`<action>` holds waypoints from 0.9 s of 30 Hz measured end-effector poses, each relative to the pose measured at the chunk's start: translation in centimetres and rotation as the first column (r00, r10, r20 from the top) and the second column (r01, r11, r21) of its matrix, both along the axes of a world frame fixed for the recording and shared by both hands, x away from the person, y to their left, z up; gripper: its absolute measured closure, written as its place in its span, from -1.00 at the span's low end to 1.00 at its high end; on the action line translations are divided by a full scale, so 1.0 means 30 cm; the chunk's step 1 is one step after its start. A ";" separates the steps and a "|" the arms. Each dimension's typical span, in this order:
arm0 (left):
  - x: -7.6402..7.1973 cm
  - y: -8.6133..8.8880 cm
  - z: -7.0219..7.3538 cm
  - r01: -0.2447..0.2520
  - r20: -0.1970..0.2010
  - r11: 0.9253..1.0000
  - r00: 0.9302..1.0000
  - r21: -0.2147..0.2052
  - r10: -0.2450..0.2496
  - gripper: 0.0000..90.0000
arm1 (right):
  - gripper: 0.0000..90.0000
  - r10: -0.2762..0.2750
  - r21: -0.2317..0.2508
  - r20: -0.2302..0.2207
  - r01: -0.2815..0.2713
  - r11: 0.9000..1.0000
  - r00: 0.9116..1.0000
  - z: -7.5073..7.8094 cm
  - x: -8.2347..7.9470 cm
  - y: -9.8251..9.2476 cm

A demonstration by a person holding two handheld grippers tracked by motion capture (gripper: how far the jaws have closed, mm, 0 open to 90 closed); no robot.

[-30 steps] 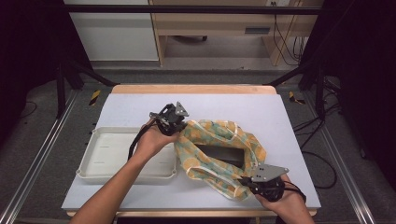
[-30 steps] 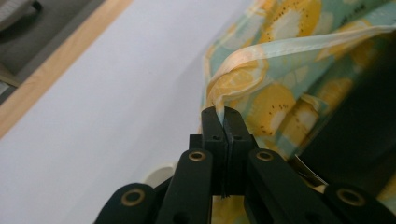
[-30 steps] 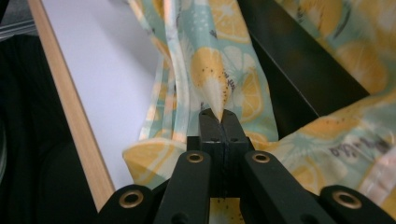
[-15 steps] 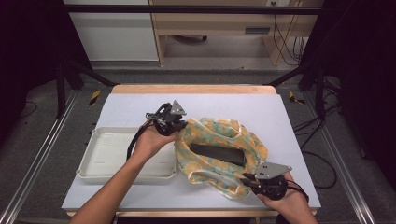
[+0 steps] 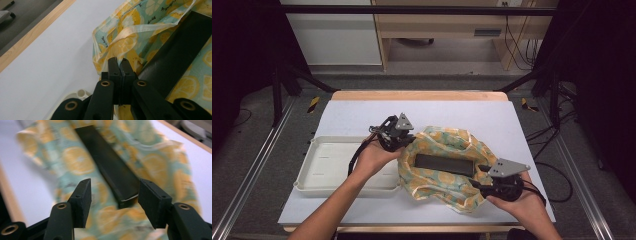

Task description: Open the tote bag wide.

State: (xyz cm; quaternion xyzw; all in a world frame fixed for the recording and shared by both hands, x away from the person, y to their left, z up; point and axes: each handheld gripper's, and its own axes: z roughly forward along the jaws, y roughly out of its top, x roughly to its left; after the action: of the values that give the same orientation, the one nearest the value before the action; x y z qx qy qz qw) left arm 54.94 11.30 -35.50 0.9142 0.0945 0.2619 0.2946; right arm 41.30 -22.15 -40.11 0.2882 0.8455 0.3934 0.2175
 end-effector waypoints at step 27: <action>0.003 -0.004 -0.031 -0.017 -0.005 1.000 1.000 -0.005 0.017 1.00 | 1.00 -0.279 -0.086 0.012 0.279 0.956 0.960 -0.030 0.261 -0.066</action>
State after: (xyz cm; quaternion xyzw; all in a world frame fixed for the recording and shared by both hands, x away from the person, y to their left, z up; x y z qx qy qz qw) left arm 55.03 11.18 -36.44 0.9132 0.1037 0.2618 0.2945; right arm 49.15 -24.13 -41.01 0.3950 0.8127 0.3216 0.2831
